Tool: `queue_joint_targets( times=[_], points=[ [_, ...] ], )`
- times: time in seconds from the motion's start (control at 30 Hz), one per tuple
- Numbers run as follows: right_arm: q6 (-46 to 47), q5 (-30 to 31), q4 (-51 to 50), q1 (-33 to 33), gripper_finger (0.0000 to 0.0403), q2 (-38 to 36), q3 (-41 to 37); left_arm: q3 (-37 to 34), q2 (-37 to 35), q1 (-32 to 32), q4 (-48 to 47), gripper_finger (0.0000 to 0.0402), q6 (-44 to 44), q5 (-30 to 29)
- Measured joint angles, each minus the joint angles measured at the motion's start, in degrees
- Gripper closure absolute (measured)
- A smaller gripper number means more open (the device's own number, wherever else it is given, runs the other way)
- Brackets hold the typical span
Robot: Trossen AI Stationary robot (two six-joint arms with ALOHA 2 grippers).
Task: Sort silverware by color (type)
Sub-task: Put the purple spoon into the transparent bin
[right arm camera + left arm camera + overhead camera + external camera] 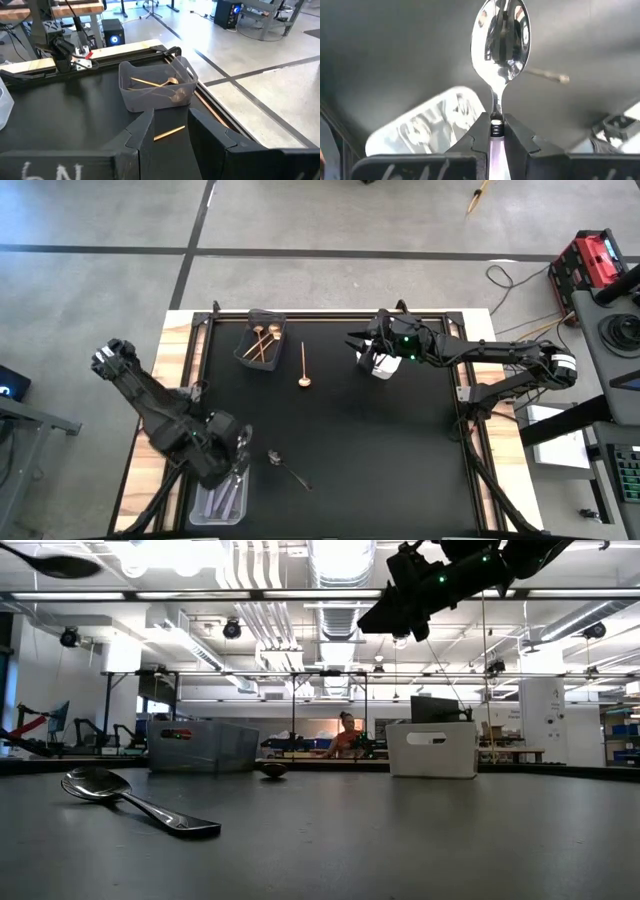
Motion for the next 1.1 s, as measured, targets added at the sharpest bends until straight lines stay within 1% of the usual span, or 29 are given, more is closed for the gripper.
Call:
queue_joint_targets(
  times=[0.27, 0.43, 0.5, 0.8, 1.0, 1.1],
  points=[
    [-0.36, -0.02, 1.05, -0.04, 0.0294, 0.00, 0.01, 1.47, 3.52, -8.71, 0.16, 0.0387, -13.91, 2.15],
    [-0.44, -0.02, 1.91, -0.07, 0.0294, 0.00, 0.00, 2.22, 6.97, -11.71, 0.09, 0.0387, -20.68, 2.52],
    [-0.42, -0.03, 1.90, -0.07, 0.0294, 0.00, 0.00, 2.77, 8.49, -12.21, 0.12, 0.0387, -21.70, 2.98],
    [0.26, -0.05, 1.90, -0.07, 0.0294, -0.01, 0.01, 5.89, 14.54, -12.49, 0.05, 0.0387, -22.53, 8.48],
    [0.46, -0.06, 1.90, -0.07, 0.0294, 0.00, 0.00, 5.42, 17.65, -13.22, -0.14, 0.0387, -26.03, 10.97],
    [1.39, -0.06, 1.88, -0.07, 0.0294, 0.00, 0.01, 4.93, 18.29, -13.78, -0.19, 0.0387, -27.38, 11.24]
  ],
)
